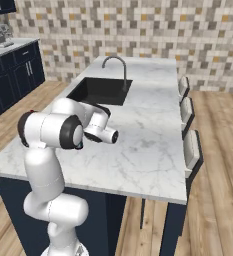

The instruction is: Place the liquor and beer on the top shelf of the fridge to keep them out of children's reach, and place the tangerine on lower shelves for easy access.

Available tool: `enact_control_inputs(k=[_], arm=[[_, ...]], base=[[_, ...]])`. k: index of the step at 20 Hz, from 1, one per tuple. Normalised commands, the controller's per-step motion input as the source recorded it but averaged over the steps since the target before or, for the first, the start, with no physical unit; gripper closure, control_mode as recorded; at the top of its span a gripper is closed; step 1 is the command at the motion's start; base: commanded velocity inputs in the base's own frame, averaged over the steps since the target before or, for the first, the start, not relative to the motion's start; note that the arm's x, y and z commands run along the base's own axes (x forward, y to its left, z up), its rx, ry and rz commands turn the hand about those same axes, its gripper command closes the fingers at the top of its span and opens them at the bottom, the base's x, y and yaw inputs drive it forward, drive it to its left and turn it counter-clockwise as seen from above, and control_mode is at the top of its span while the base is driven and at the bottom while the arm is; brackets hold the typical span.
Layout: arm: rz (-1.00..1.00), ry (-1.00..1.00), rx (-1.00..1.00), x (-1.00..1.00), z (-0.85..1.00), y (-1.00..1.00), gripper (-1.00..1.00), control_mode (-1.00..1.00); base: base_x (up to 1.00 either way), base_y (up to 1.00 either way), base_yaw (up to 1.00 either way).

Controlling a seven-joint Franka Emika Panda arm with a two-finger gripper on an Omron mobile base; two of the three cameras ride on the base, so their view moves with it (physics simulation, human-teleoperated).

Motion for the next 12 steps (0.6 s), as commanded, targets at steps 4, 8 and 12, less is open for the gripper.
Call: enact_control_inputs(k=[4, 8, 12], arm=[[0.00, 0.00, -0.01, -0.03, 0.00, 0.21, -1.00, -1.00], [0.00, 0.01, 0.00, 0.00, 0.01, 0.13, -1.00, -1.00], [0.00, 0.04, 0.00, 0.05, 0.00, 0.08, -1.00, -1.00]], base=[[0.00, 0.00, 0.00], [0.00, 0.00, 0.00], [0.00, 0.00, 0.00]])
